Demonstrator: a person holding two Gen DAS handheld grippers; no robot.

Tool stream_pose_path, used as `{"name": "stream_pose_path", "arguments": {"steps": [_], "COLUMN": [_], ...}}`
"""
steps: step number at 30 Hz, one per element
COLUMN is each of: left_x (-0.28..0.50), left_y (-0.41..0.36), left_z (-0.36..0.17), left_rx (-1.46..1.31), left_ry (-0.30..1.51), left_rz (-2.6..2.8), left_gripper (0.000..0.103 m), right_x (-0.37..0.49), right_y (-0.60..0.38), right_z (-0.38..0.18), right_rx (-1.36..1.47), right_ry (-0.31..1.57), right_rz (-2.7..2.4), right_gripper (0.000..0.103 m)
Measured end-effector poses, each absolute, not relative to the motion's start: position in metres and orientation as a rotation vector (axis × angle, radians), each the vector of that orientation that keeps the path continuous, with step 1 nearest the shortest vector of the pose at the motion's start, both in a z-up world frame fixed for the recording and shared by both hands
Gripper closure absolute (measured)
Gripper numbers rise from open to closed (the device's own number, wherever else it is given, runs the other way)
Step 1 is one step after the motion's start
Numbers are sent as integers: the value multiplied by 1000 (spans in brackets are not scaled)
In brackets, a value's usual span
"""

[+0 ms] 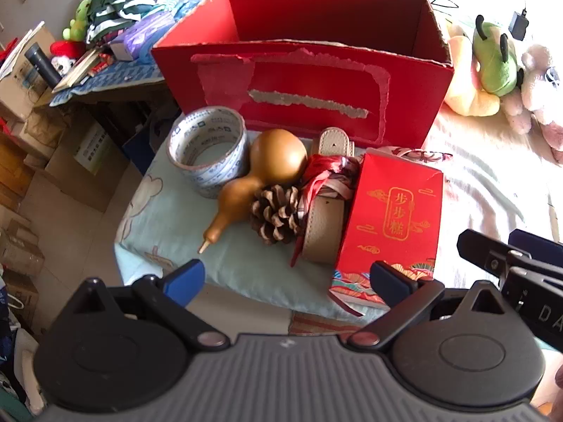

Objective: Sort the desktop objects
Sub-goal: 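Grasp the red gift box with both tools from its two sides, then lift the red gift box with both tools and carry it over the cardboard box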

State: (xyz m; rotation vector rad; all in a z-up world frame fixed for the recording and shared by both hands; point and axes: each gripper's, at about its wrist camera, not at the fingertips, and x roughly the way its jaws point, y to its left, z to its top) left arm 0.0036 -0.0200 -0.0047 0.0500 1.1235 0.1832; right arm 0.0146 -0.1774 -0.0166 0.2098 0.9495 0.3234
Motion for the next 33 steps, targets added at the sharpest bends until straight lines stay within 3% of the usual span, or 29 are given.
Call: {"name": "stream_pose_path", "arguments": {"steps": [21,28,33], "left_x": [9,19,32], "left_y": [-54,-52,-51], "left_z": [-27,-36,-39], "left_rx": [-46,-84,-109], "left_ry": [1219,1210,1197], "left_rz": [62,-5,-79], "left_gripper": [11,17,16], "right_x": [37,59,73], "right_y": [-226,-217,-201], "right_z": [-45,-51,-57], "right_rx": [342,385,392], "right_ry": [1038,1075,1115], "right_rz": [388,428,459], "right_gripper": [41,41,42]}}
